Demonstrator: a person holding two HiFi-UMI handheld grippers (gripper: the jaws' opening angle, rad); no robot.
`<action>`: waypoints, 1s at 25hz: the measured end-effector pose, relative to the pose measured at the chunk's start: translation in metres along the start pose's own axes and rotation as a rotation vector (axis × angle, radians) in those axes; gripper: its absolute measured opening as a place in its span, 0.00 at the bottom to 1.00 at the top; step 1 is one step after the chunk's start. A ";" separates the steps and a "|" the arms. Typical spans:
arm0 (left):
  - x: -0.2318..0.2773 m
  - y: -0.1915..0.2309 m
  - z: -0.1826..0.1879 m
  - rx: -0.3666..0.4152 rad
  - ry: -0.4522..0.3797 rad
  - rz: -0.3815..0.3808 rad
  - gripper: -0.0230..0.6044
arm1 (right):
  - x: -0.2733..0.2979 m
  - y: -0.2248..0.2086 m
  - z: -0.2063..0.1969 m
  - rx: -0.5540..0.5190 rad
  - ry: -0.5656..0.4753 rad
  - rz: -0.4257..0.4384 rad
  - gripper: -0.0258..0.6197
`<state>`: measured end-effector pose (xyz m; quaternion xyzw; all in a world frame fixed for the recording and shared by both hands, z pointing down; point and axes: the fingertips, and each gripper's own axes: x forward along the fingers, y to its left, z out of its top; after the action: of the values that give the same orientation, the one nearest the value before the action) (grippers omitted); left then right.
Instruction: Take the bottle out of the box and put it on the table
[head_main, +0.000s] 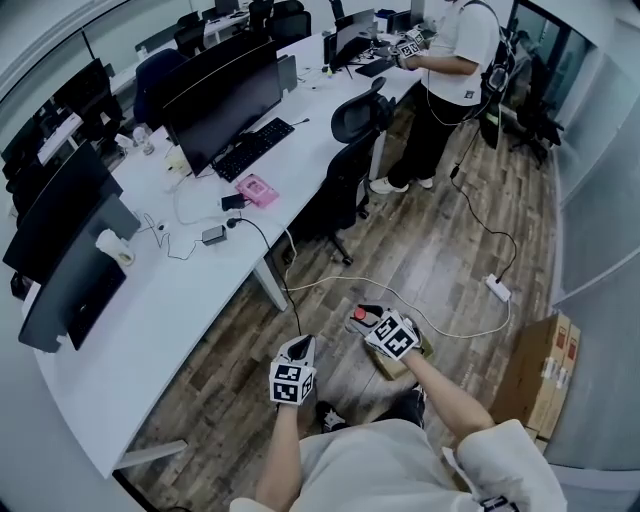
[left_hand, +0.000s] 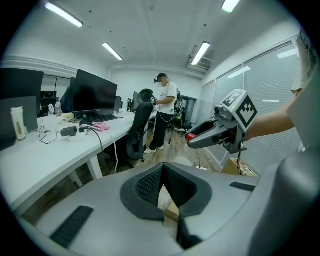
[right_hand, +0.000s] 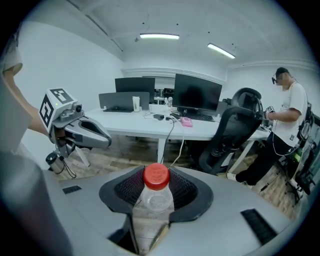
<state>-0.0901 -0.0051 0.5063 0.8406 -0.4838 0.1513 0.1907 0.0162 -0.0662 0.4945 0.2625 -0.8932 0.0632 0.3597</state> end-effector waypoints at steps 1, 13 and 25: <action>-0.006 0.008 -0.001 -0.001 -0.002 0.008 0.06 | 0.005 0.007 0.009 -0.004 -0.007 0.006 0.32; -0.069 0.090 0.010 -0.013 -0.061 0.115 0.06 | 0.054 0.073 0.118 -0.089 -0.102 0.099 0.32; -0.128 0.184 0.013 -0.101 -0.112 0.312 0.06 | 0.114 0.128 0.257 -0.135 -0.226 0.266 0.32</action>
<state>-0.3122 0.0011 0.4711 0.7517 -0.6253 0.1076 0.1800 -0.2749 -0.0829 0.3932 0.1229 -0.9569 0.0204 0.2623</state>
